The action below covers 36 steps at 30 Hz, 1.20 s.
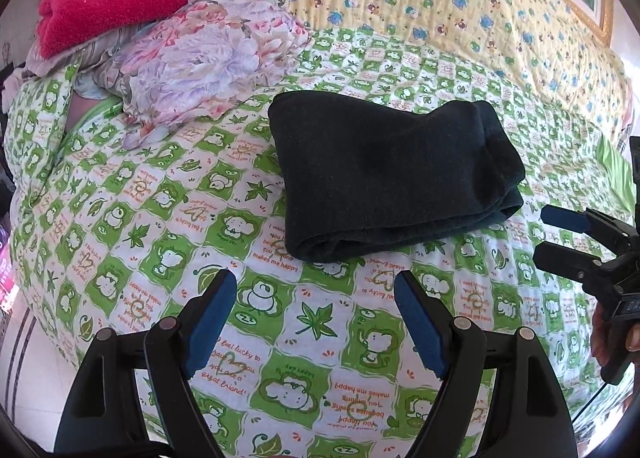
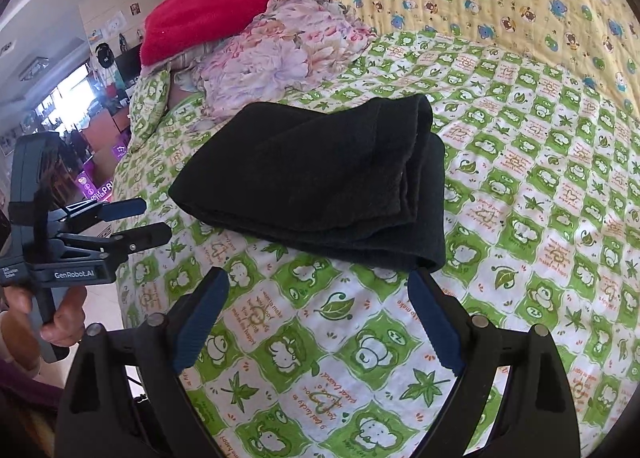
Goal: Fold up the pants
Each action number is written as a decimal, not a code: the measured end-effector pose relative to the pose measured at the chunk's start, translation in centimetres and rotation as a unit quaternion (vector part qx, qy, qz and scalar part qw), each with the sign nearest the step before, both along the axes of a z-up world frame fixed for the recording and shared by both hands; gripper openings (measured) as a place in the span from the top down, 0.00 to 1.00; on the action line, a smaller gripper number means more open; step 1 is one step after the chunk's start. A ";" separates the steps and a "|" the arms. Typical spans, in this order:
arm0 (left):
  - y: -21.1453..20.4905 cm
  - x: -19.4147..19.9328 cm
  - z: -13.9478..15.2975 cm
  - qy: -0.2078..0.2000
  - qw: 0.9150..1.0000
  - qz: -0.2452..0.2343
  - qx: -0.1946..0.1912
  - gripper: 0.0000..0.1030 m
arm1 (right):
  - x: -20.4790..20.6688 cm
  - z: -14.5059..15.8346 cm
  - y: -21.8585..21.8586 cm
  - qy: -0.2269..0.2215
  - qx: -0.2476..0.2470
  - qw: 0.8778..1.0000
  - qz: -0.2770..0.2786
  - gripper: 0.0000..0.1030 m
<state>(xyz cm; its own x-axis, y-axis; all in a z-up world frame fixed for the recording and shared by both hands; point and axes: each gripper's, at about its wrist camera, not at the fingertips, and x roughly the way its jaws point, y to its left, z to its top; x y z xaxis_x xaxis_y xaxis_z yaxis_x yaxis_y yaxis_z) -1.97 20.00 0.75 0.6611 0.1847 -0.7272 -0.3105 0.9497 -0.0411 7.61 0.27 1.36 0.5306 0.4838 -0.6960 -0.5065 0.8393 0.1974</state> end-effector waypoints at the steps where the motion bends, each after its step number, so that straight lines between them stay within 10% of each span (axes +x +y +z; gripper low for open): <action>1: -0.1 0.0 0.0 0.000 1.000 -0.001 0.004 0.21 | 0.0 -0.1 0.1 0.000 -0.002 1.000 -0.002 0.12; 36: -1.0 1.8 -1.6 0.001 1.000 -0.020 0.021 0.20 | 1.1 -1.5 1.3 -0.005 -0.002 1.000 0.002 0.11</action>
<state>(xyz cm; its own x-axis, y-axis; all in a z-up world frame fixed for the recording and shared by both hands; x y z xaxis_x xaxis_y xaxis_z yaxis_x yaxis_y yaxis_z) -0.22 19.04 -0.89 0.6676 0.1890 -0.7202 -0.2720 0.9623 0.0004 8.68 1.54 -0.12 0.5365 0.4828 -0.6922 -0.5116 0.8383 0.1883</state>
